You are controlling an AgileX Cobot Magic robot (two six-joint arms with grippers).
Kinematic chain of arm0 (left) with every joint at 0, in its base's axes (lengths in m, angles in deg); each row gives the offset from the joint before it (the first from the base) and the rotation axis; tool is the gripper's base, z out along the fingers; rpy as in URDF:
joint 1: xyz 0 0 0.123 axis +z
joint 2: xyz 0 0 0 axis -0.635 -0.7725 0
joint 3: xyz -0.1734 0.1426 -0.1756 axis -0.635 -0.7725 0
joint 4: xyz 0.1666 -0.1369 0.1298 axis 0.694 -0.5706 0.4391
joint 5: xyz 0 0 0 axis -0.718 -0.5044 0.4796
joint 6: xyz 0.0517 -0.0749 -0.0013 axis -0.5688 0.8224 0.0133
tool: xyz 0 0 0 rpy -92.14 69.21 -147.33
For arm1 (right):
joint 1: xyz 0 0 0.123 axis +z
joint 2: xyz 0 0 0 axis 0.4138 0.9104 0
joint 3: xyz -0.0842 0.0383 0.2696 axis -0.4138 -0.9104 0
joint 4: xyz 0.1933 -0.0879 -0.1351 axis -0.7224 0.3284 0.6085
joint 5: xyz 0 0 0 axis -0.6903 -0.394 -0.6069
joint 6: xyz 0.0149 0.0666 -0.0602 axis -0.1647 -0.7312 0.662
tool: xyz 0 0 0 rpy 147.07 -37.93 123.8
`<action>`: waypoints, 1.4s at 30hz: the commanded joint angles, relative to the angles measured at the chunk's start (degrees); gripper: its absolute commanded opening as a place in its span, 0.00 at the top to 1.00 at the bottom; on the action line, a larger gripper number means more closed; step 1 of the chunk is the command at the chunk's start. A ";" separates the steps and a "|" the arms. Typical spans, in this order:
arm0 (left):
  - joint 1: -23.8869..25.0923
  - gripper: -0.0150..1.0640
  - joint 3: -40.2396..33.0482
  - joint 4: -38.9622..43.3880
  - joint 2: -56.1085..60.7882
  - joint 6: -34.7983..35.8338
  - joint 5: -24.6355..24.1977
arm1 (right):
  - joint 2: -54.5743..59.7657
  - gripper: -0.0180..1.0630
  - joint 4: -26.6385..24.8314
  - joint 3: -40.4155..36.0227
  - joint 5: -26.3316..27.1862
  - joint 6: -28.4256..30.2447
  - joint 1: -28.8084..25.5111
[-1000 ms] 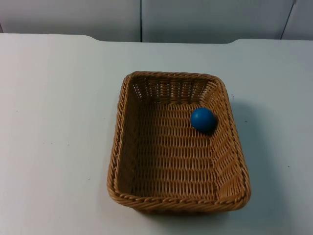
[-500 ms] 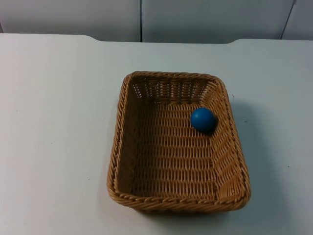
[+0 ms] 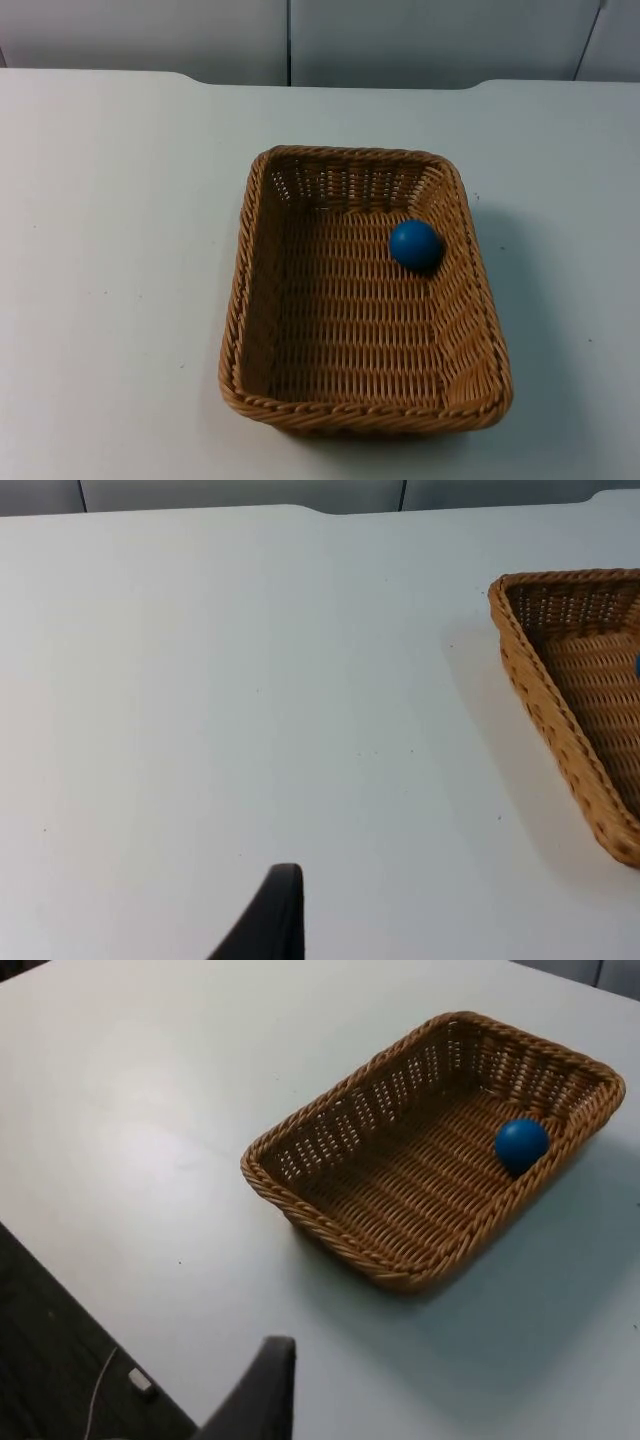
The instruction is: Pick up the basket with the left hand and place the ball into the basket with the right hand.
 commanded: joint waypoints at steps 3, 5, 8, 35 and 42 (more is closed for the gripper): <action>0.00 0.09 -0.47 0.01 0.28 0.43 0.55 | -0.21 0.01 2.13 -0.45 0.04 -2.68 0.05; 0.00 0.09 -0.47 0.01 0.28 0.43 0.55 | -0.21 0.01 2.74 -0.45 0.04 -3.53 0.05; 0.00 0.09 -0.47 0.01 0.28 0.43 0.55 | -0.21 0.01 2.80 -0.45 0.04 -3.68 0.05; 0.00 0.09 -0.47 0.01 0.28 0.43 0.55 | -0.21 0.01 2.65 -0.34 0.04 -3.56 -22.39; 0.00 0.09 -0.47 0.01 0.28 0.43 0.55 | -0.21 0.01 2.65 -0.34 0.04 -3.56 -32.86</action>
